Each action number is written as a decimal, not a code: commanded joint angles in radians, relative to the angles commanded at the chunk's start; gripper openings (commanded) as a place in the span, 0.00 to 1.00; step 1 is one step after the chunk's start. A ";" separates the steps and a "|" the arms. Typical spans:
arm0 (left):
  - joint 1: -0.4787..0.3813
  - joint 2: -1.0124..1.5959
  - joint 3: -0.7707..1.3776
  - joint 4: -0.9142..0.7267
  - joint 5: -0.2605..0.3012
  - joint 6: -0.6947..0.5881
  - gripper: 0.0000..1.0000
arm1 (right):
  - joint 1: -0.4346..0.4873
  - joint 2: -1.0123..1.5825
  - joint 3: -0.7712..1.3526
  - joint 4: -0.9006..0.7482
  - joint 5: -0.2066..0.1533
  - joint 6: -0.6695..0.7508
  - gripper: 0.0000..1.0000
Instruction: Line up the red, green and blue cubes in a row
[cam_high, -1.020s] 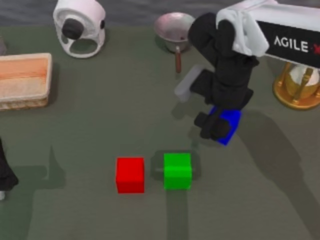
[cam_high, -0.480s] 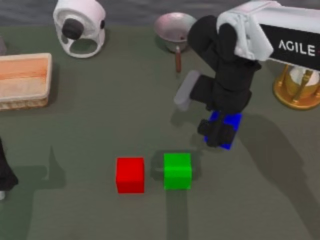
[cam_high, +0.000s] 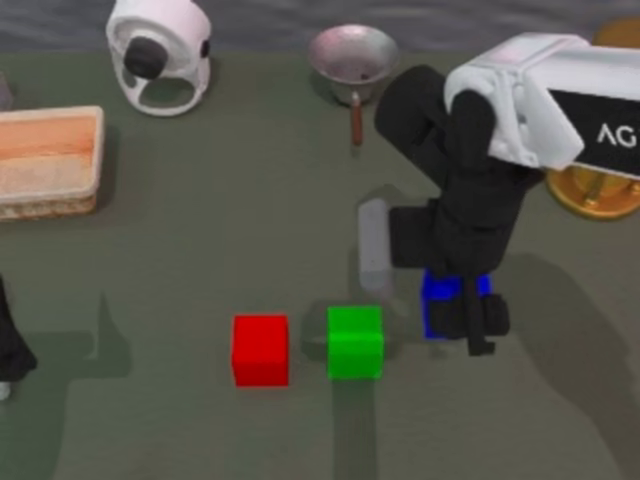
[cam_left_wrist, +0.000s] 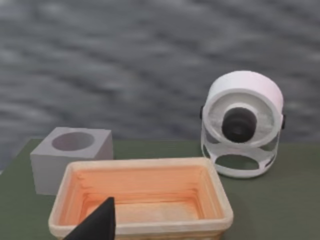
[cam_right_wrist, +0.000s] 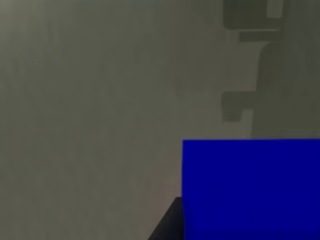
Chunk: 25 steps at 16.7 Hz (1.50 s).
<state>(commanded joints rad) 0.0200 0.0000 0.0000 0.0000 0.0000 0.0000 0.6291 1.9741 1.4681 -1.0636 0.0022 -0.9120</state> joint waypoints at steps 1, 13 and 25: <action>0.000 0.000 0.000 0.000 0.000 0.000 1.00 | 0.003 -0.009 -0.009 0.002 0.000 -0.012 0.00; 0.000 0.000 0.000 0.000 0.000 0.000 1.00 | 0.002 0.075 -0.143 0.226 0.001 -0.011 0.00; 0.000 0.000 0.000 0.000 0.000 0.000 1.00 | 0.004 0.089 -0.163 0.254 0.001 -0.013 0.53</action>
<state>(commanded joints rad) 0.0200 0.0000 0.0000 0.0000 0.0000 0.0000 0.6331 2.0635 1.3052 -0.8092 0.0029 -0.9245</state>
